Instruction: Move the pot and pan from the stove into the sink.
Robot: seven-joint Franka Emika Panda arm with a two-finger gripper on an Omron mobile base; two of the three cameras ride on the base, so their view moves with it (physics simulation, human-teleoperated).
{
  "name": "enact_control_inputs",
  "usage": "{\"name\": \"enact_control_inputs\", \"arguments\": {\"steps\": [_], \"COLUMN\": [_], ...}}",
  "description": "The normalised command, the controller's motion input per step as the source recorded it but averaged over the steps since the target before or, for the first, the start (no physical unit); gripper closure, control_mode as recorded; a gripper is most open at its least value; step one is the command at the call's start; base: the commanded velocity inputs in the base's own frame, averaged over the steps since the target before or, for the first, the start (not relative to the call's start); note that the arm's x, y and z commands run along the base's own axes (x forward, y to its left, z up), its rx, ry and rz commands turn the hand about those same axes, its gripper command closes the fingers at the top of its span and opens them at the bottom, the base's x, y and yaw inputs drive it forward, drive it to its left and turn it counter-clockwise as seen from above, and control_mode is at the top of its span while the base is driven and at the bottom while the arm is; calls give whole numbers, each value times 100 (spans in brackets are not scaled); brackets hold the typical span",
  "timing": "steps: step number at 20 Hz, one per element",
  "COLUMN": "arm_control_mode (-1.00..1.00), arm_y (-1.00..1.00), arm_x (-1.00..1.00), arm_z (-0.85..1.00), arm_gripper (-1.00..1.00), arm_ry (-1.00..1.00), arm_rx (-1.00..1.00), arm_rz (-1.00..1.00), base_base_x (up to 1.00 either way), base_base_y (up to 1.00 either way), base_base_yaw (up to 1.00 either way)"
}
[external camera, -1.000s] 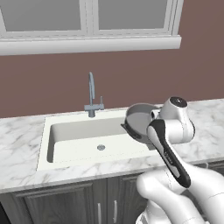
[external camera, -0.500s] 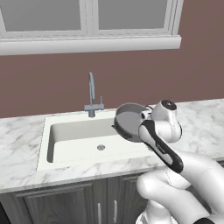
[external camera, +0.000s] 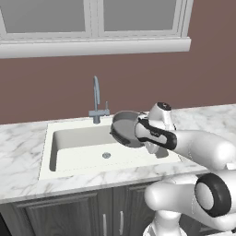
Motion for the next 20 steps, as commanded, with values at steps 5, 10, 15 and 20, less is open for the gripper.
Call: {"name": "enact_control_inputs", "arguments": {"steps": [5,10,15,20], "arm_control_mode": [-100,-100,-100,-100], "arm_y": [0,0,0,0], "arm_x": [30,4,24,39], "arm_z": [-10,-1,-27,-32], "arm_gripper": [100,100,100,100], "arm_ry": [9,0,4,10], "arm_rx": [0,0,-2,-2], "arm_rz": [9,0,1,3], "base_base_x": [0,0,0,0], "base_base_y": [0,0,0,0], "base_base_yaw": [0,0,0,0]}}
